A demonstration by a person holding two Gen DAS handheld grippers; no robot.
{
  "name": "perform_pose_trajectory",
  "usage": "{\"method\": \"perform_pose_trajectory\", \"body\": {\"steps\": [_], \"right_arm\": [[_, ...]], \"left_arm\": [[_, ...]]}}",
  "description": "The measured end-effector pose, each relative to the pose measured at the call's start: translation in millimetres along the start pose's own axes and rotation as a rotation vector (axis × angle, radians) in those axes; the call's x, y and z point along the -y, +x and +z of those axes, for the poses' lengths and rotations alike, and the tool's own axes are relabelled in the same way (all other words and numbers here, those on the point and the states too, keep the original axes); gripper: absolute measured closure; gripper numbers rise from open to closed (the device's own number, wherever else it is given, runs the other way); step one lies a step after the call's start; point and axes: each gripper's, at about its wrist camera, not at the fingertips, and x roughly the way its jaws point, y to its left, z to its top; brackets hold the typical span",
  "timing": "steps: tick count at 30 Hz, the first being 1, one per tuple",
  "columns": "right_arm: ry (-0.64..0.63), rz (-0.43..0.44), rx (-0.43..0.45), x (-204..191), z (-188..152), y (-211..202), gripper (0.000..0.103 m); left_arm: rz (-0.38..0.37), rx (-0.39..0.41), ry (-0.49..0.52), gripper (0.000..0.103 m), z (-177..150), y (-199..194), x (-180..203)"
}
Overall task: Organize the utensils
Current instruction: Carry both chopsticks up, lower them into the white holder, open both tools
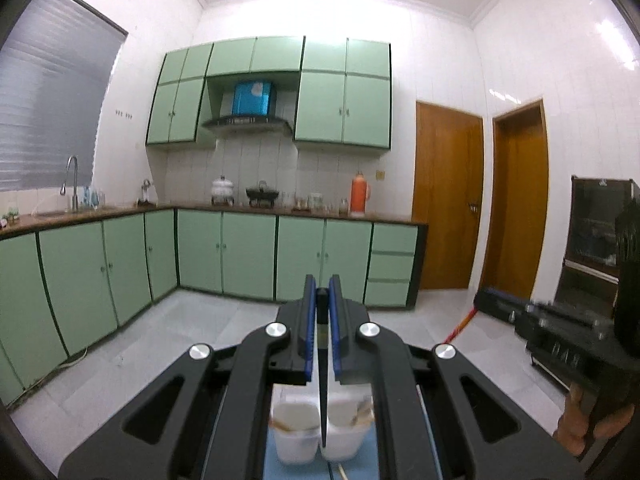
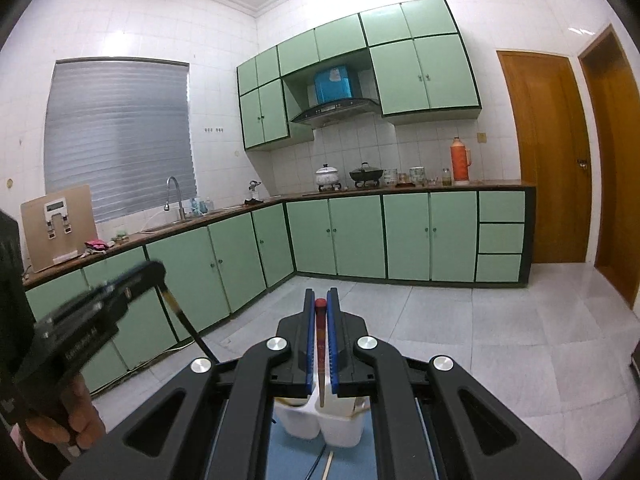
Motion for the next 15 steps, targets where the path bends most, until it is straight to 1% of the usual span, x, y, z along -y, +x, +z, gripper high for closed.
{"method": "perform_pose_trajectory", "body": {"steps": [3,7,11,13,15], "right_arm": [[-0.018,-0.018,-0.019,-1.8,1.4,19.7,0.097],[-0.022,-0.029,-0.065,-0.7,-8.9,47.1,0.097],[-0.033,-0.041,-0.118,-0.4,-30.0,74.1,0.097],[-0.028,-0.039,-0.145,0.6,-39.7,83.0,0.097],[-0.025,-0.028,-0.179,2.0,-48.9,92.3,0.097]], "left_arm": [[0.015,0.024,0.001,0.098,3.6,20.1,0.5],[0.034,0.002,-0.003,0.097,-12.2,51.3,0.3],[0.044,-0.075,-0.017,0.097,-39.6,86.4,-5.7],[0.042,-0.113,-0.023,0.097,-51.8,97.9,-11.3],[0.041,-0.169,-0.017,0.096,-65.7,110.4,-13.3]]}}
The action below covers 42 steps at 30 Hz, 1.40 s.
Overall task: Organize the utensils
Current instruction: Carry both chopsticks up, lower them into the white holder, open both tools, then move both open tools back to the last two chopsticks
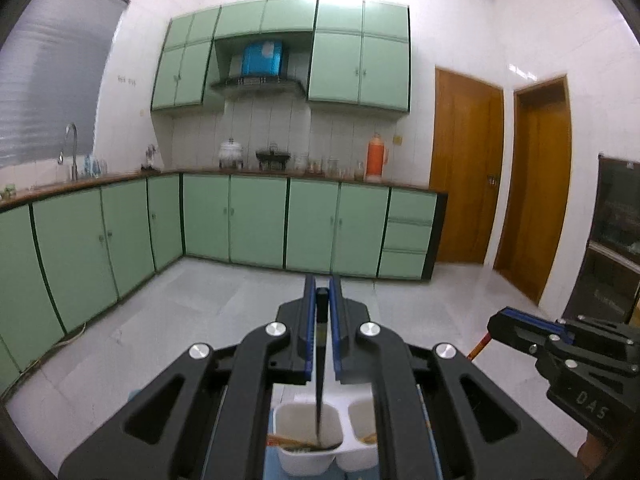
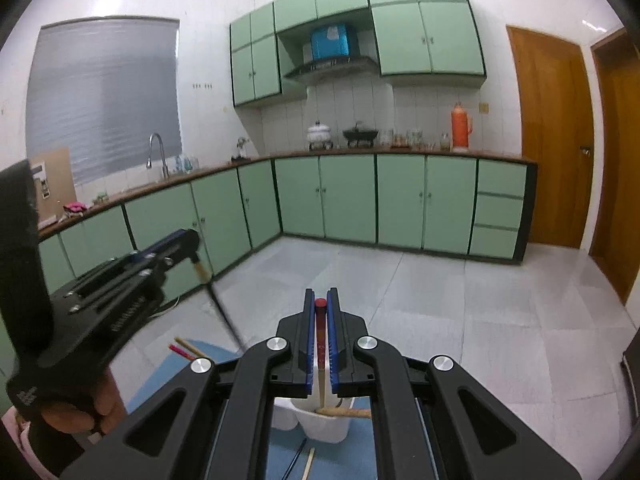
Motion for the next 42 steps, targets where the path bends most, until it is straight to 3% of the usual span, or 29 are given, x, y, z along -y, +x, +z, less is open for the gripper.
{"method": "perform_pose_trajectory", "body": {"steps": [2,5,10,13,16,23,30,36,42], "right_arm": [[0.008,-0.008,-0.020,2.2,-5.7,6.3,0.097],[0.027,-0.007,-0.021,5.3,-10.8,4.9,0.093],[0.037,-0.045,0.012,6.9,-22.1,-14.8,0.072],[0.029,-0.076,0.038,2.7,-38.4,-35.6,0.059],[0.043,-0.082,0.051,-0.3,-60.3,-55.9,0.056],[0.125,-0.108,-0.042,-2.4,-144.2,-81.7,0.052],[0.170,-0.133,-0.168,-5.7,-209.5,-73.4,0.052],[0.141,-0.119,-0.267,-24.7,-250.1,-64.4,0.062],[0.149,-0.059,-0.358,-30.5,-267.7,-52.4,0.072]], "left_arm": [[0.003,-0.022,0.005,0.095,-9.1,4.7,-7.0],[0.006,-0.034,0.013,0.081,-17.9,1.0,-13.2],[0.007,-0.004,0.014,0.058,-23.1,-25.9,-19.0],[0.010,0.008,0.020,0.052,-28.8,-46.7,-18.7],[0.007,0.006,0.013,0.044,-45.6,-74.0,-18.4],[0.025,-0.098,0.019,0.041,-105.7,-114.0,-15.0],[0.049,-0.284,0.024,0.041,-183.6,-116.2,-15.8],[0.037,-0.390,0.041,0.045,-227.8,-116.2,-12.8],[0.034,-0.465,0.032,0.050,-254.1,-118.6,-12.8]]}}
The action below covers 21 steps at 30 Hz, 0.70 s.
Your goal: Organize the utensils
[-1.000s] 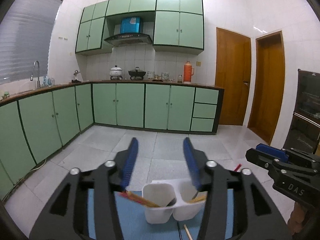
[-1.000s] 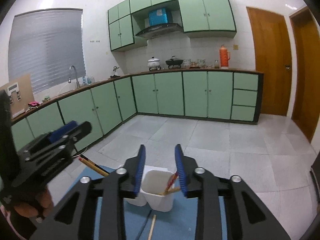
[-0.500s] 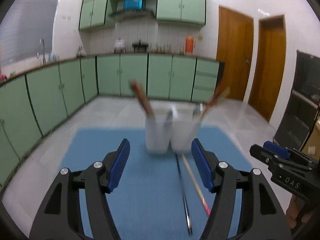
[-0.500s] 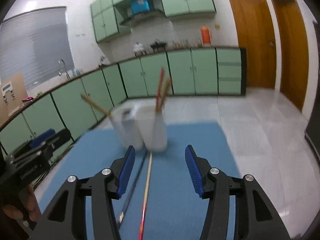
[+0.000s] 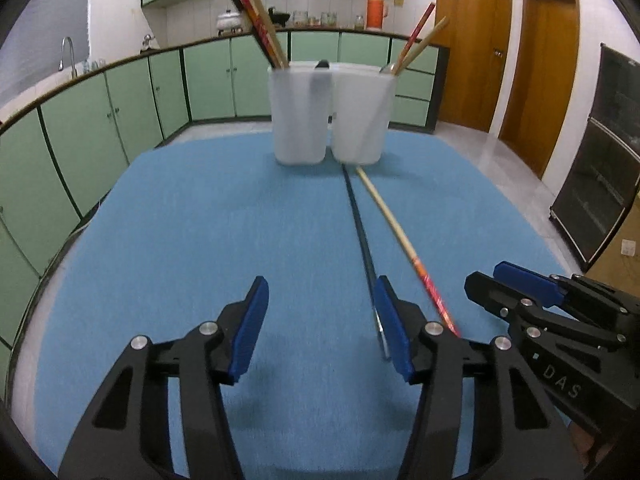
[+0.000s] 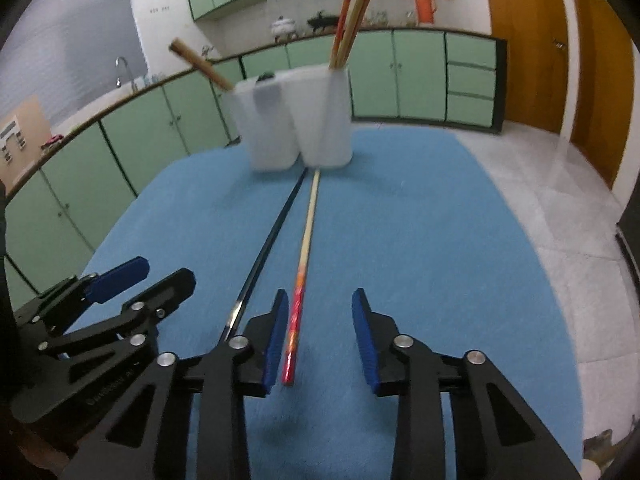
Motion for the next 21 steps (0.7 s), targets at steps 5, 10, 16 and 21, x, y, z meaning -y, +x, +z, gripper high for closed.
{"method": "perform_pose_trajectory", "body": {"steps": [5,10,16,21], "right_arm": [[-0.016,0.025,-0.054,-9.8,-8.0,13.3,0.074],[-0.031,0.014,-0.082,-16.1,-6.6,23.0,0.081],[-0.033,-0.016,-0.085,-14.7,-2.3,29.1,0.096],[0.006,-0.042,-0.074,-6.0,-0.5,27.5,0.097]], "left_arm": [[0.014,-0.021,-0.012,0.050,-7.7,0.3,-7.6],[0.017,-0.025,-0.024,0.050,-5.5,1.4,-6.8],[0.017,-0.030,-0.019,0.050,-4.5,4.1,-3.9],[0.010,-0.032,-0.017,0.050,-3.2,4.4,-0.2]]}}
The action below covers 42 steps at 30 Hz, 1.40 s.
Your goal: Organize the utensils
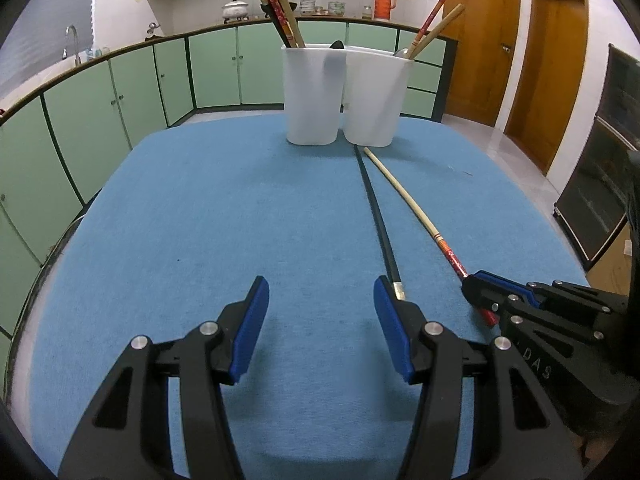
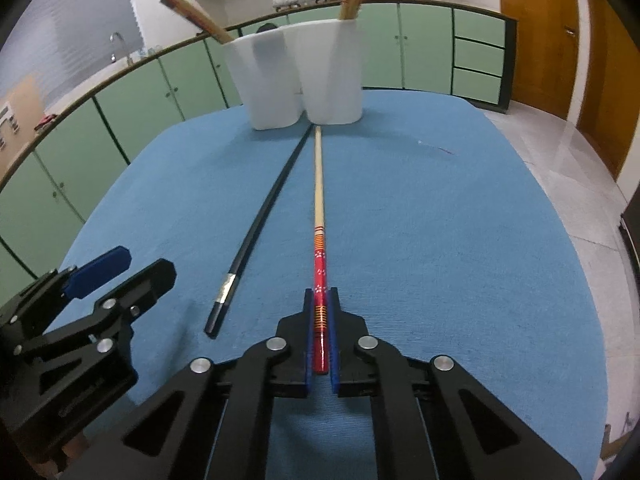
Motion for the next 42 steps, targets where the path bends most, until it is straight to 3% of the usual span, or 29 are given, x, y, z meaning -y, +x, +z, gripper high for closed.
{"method": "perform_pose_trajectory", "body": {"steps": [7,15,17,21,26,30,34,42], "right_arm": [[0.083,-0.061,0.020,23.6,-1.2,-7.9,0.097],[0.100,-0.063,0.025,39.0,7.6,-5.1,0.097],[0.098,-0.061,0.026,40.6,8.8,-4.5,0.097],[0.095,-0.058,0.032,42.5,9.9,-5.5,0.097],[0.111,-0.031,0.033,46.3,7.4,-6.3,0.096],[0.126,-0.014,0.064,52.4,4.7,-16.8,0.092],[0.137,-0.001,0.071,59.3,-7.3,-26.7,0.081],[0.095,-0.002,0.052,57.0,-14.9,-30.2,0.081]], "left_arm": [[-0.032,-0.007,0.012,0.050,-0.9,0.6,11.9],[-0.068,-0.044,0.057,0.050,-4.2,8.4,32.6],[-0.076,-0.061,0.058,0.054,-4.8,12.2,36.0],[-0.097,-0.105,0.057,0.072,-6.4,21.0,41.4],[-0.084,-0.112,0.076,0.076,-7.8,24.1,48.1],[-0.089,-0.111,0.067,0.076,-7.3,22.8,45.9],[-0.094,-0.102,0.050,0.075,-8.3,20.3,43.2],[-0.078,-0.088,-0.007,0.072,-9.3,16.3,29.9]]}}
